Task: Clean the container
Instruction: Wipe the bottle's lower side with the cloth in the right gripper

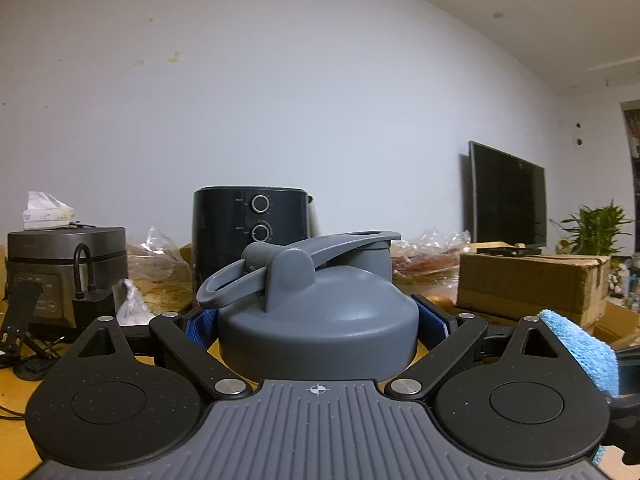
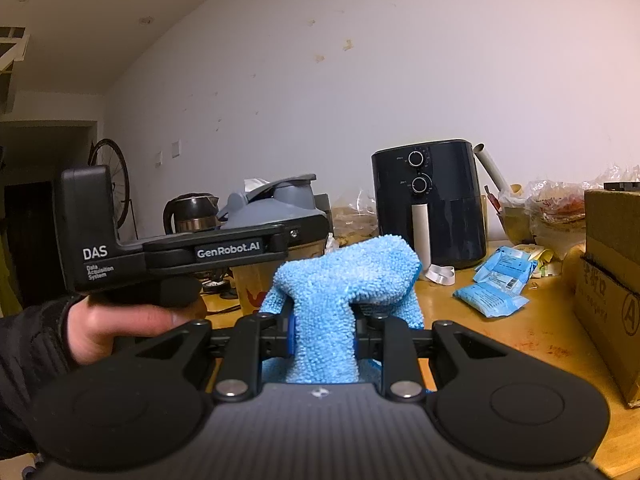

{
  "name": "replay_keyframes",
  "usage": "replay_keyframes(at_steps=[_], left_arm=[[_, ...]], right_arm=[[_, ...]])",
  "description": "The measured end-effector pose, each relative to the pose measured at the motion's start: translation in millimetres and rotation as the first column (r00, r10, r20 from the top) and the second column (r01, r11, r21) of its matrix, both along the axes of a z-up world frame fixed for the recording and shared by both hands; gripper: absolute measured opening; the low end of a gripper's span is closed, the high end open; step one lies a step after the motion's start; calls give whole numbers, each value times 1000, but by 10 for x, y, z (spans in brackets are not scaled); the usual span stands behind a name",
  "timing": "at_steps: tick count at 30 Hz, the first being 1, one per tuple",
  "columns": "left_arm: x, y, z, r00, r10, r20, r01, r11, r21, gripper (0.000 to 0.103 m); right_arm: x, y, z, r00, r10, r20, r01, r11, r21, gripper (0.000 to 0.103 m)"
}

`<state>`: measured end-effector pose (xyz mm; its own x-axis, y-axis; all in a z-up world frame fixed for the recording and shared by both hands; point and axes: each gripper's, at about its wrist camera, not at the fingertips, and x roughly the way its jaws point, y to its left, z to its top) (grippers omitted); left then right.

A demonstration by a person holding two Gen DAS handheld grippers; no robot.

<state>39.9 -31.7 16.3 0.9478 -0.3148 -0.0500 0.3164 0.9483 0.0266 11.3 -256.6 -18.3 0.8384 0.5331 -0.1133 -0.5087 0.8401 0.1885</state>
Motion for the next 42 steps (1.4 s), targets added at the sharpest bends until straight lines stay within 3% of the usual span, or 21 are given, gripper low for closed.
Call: replay_keyframes(at_steps=[25, 42], left_arm=[[86, 149, -11, 986, -164, -30, 165, 986, 4, 95], [168, 281, -6, 944, -326, -47, 327, 945, 10, 95]], right_arm=[[69, 72, -120, 999, 32, 25, -33, 999, 14, 23], [47, 61, -139, 998, 55, 39, -55, 998, 5, 23]])
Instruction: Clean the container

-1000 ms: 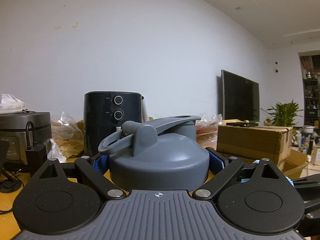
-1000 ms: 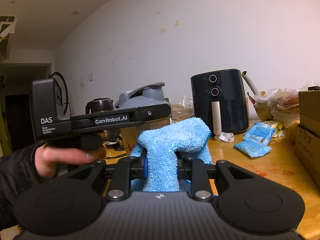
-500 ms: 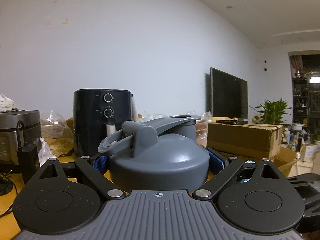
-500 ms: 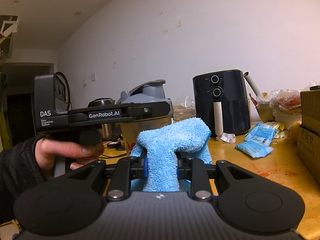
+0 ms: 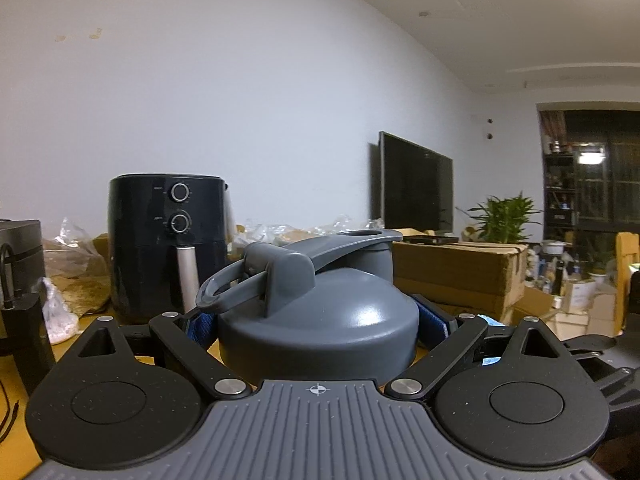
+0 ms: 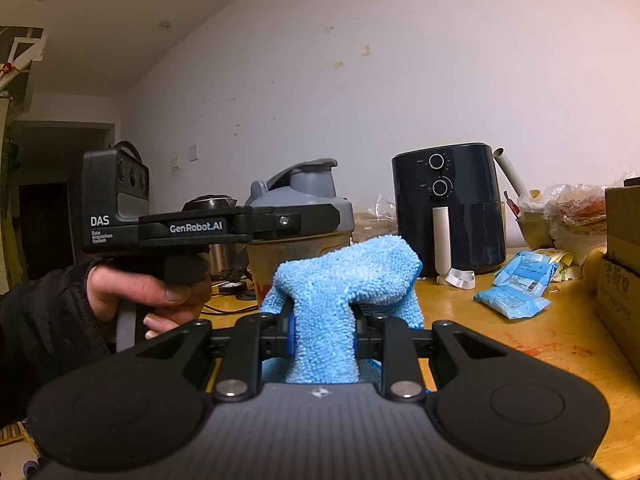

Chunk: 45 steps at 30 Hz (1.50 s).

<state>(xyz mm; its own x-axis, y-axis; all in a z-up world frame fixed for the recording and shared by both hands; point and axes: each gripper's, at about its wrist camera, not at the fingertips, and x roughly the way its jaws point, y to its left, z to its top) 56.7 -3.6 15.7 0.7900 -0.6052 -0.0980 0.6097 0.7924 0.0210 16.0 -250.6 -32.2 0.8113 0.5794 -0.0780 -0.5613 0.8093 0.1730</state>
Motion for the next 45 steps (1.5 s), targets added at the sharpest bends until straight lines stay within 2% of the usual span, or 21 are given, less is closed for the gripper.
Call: replay_keyframes(at_steps=[9, 26, 45], left_arm=[[53, 77, -36, 996, -89, 3, 89, 996, -7, 95], [28, 77, -27, 997, -83, -3, 83, 997, -1, 96], [59, 83, -3, 994, -106, -13, 106, 994, 11, 96]], right_arm=[[-7, 18, -20, 1000, 23, 3, -23, 1000, 11, 23], [-72, 52, 34, 999, 41, 13, -41, 999, 3, 23], [90, 239, 141, 998, 52, 25, -50, 997, -58, 23]])
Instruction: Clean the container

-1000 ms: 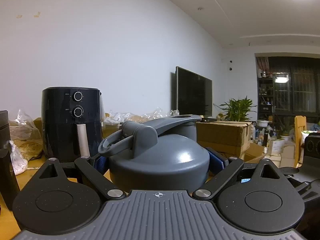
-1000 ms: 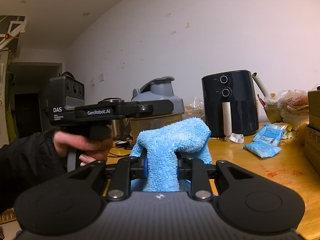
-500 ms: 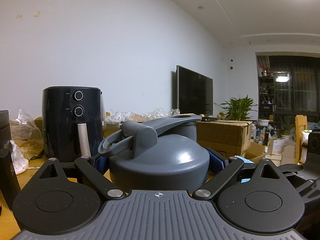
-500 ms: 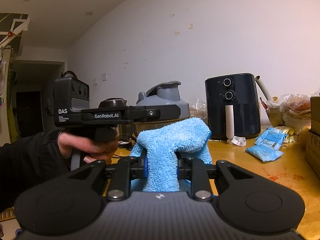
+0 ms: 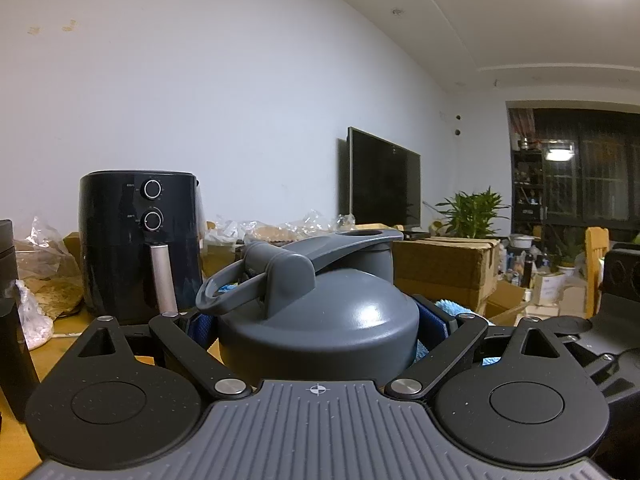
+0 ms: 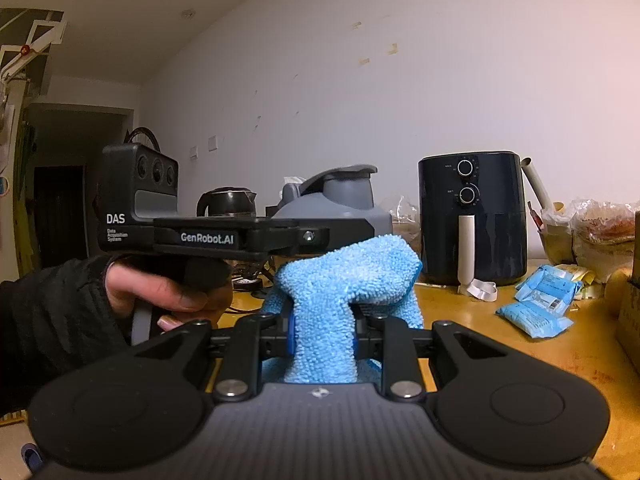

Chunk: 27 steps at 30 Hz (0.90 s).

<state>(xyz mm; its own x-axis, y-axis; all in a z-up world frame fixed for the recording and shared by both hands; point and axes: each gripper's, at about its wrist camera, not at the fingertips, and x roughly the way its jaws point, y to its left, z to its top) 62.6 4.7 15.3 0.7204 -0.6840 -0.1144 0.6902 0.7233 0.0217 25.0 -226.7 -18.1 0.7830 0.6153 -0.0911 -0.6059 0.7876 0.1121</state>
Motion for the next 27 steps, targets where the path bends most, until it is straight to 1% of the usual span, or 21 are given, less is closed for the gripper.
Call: replay_keyframes(at_steps=[11, 17, 19, 23, 27], left_arm=[[55, 24, 13, 1000, -26, -10, 26, 1000, 6, 96], [63, 22, 9, 999, -30, -12, 30, 1000, 6, 95], [63, 21, 6, 999, -30, -12, 30, 1000, 6, 95], [60, 24, 6, 999, -30, -11, 30, 1000, 5, 95], [54, 25, 14, 999, -30, -12, 30, 1000, 5, 95]], right_arm=[[87, 61, 89, 1000, 17, 14, -17, 999, -42, 23], [121, 74, 120, 1000, 14, 1, -14, 998, -65, 22], [124, 76, 127, 1000, 16, -6, -17, 997, -71, 21], [144, 73, 126, 1000, 21, -19, -22, 997, -78, 20], [143, 62, 100, 1000, 20, -20, -21, 998, -66, 19]])
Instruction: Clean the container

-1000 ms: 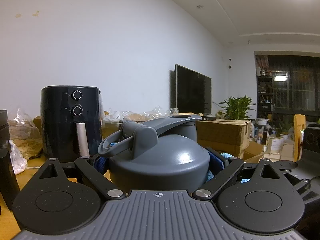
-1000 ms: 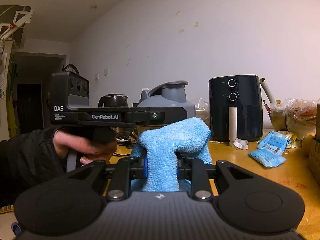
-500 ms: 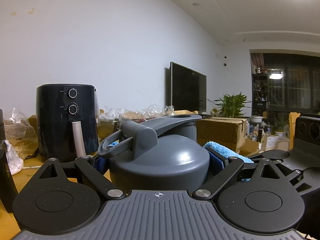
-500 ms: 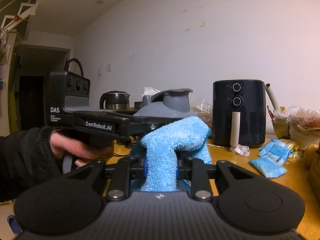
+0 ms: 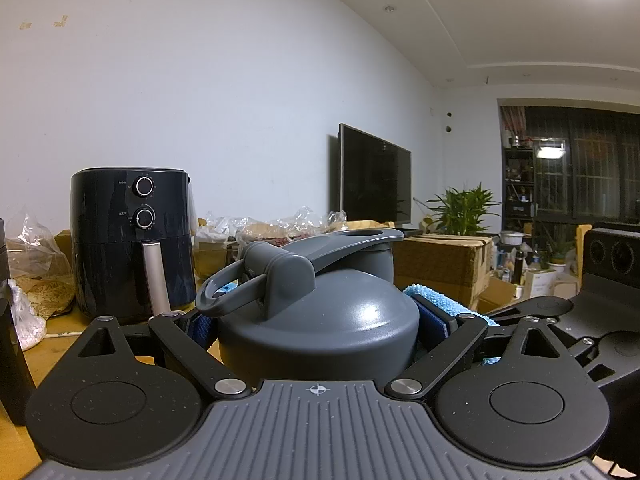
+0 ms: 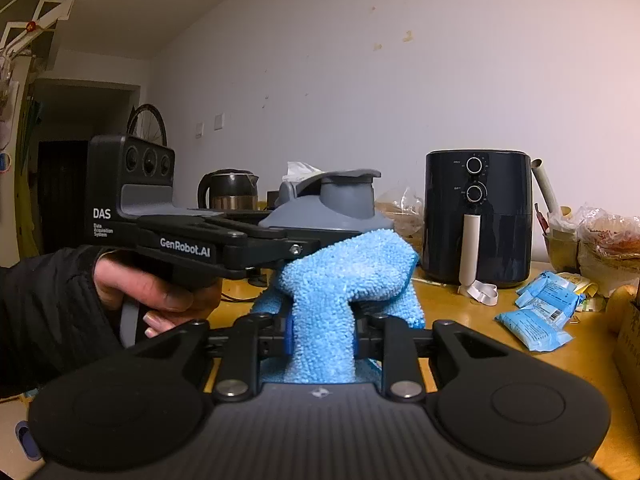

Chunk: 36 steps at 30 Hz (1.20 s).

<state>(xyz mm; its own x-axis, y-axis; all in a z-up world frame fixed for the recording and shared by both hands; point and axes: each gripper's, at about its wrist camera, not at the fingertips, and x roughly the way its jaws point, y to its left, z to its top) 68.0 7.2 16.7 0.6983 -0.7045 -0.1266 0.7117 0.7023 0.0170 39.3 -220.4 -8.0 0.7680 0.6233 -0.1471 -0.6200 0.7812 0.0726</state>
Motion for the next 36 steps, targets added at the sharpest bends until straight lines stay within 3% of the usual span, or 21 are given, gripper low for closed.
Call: replay_keyframes(at_steps=[15, 36], left_arm=[[30, 16, 18, 1000, 0, -4, 0, 1000, -1, 95], [8, 5, 7, 1000, 16, -4, -16, 1000, 0, 95]], right_arm=[[24, 14, -176, 998, 9, -61, -11, 1000, -17, 16], [161, 126, -601, 978, 18, -209, -43, 992, -117, 15]])
